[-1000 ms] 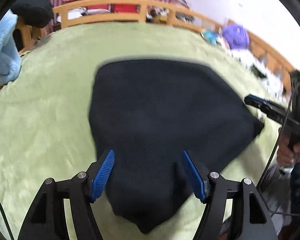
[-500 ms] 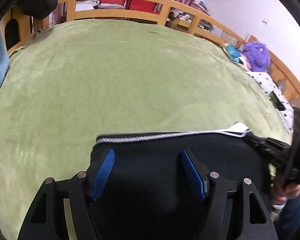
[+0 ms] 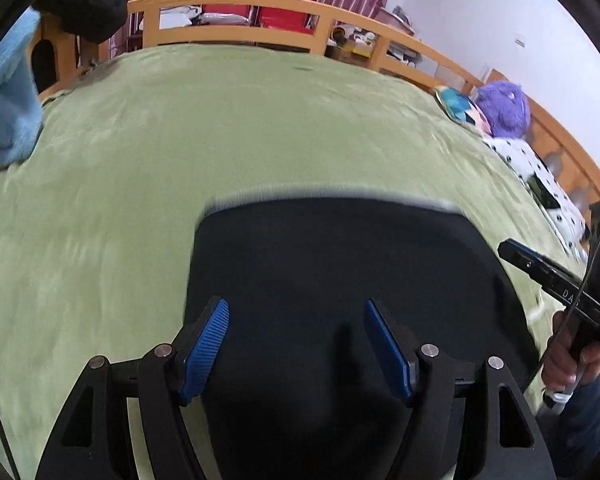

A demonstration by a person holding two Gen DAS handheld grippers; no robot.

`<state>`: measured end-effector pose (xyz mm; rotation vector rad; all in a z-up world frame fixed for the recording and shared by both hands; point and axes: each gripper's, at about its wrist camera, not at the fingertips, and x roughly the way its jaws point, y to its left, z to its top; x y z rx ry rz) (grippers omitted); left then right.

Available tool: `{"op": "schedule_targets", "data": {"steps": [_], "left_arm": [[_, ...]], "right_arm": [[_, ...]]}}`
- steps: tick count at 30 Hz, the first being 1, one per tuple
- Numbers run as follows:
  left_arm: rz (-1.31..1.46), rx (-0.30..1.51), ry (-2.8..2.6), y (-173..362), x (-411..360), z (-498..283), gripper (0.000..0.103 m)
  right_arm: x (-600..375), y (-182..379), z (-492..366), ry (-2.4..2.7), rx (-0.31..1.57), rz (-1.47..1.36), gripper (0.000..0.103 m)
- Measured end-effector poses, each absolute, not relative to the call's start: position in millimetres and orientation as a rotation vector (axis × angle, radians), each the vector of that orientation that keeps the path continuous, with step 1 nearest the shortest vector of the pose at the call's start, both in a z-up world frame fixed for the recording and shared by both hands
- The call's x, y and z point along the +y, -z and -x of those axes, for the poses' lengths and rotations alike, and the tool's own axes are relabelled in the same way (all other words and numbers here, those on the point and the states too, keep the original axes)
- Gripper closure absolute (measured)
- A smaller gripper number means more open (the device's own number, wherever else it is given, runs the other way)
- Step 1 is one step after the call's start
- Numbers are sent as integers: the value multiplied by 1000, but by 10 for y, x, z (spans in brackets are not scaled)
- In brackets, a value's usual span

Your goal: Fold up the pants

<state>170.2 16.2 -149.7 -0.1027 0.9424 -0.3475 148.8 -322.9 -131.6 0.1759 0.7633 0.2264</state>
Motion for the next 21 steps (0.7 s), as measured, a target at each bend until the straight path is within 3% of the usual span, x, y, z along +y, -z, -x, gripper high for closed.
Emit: {"op": "schedule_targets", "data": {"steps": [8,17,19,21], "left_arm": [[122,1038,229,1834,376,-961,25],[176,885,267,1047,418,-532,28],[172,843,267,839,347,-455,28],[166,796,275,657,285,-359,27]], "right_arm": [[-3228,1611,-732,-166,850,-90,59],[-3192,1098,-327,-42,809,-177,58],[-3113,948,-264,-23,810,-163,56],[-3060,761,-120,-21,778,-155,46]]}}
